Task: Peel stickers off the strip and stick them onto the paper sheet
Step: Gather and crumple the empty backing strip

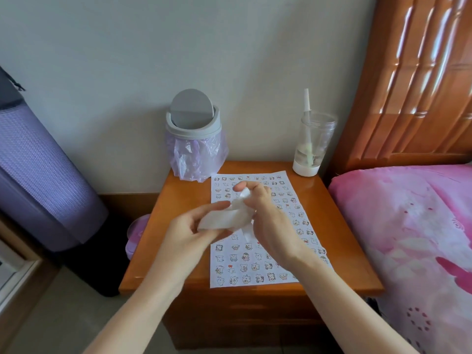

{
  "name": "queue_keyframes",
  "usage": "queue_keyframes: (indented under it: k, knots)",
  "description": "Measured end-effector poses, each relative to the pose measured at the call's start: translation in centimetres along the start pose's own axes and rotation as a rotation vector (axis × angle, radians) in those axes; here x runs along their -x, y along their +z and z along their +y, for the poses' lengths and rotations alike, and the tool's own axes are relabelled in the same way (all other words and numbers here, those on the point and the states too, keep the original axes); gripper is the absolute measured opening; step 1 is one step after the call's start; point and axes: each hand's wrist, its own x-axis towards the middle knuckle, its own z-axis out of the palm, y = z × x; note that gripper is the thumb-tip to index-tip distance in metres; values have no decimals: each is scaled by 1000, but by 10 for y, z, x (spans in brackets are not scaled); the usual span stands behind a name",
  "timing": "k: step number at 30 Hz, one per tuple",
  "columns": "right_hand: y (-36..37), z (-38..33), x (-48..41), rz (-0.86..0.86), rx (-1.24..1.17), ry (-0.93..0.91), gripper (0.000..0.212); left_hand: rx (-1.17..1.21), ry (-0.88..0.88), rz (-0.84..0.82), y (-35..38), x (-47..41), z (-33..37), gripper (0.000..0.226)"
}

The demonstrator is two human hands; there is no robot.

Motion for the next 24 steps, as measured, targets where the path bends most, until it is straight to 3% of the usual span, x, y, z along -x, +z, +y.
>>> queue_keyframes:
  k: [4,7,13,19,22,24]
  knots:
    - [-6,1,1,-103,154,-164,24,341,-125,-198,-19,-15,8,34]
    - [-7,5,-7,-72,344,-283,20,455,-209,-229,-29,-27,13,38]
    - [-4,-4,-21,-140,461,-336,29,176,-100,-75,-37,-38,16,39]
    - [-6,-12,-41,-107,353,-305,31,180,-90,-1,-45,-58,16,48]
    - [-2,-11,-46,-234,276,-255,50,156,-43,87,-49,-69,13,32]
    - [1,-9,-51,-176,300,-291,51,170,-24,118,-49,-75,13,25]
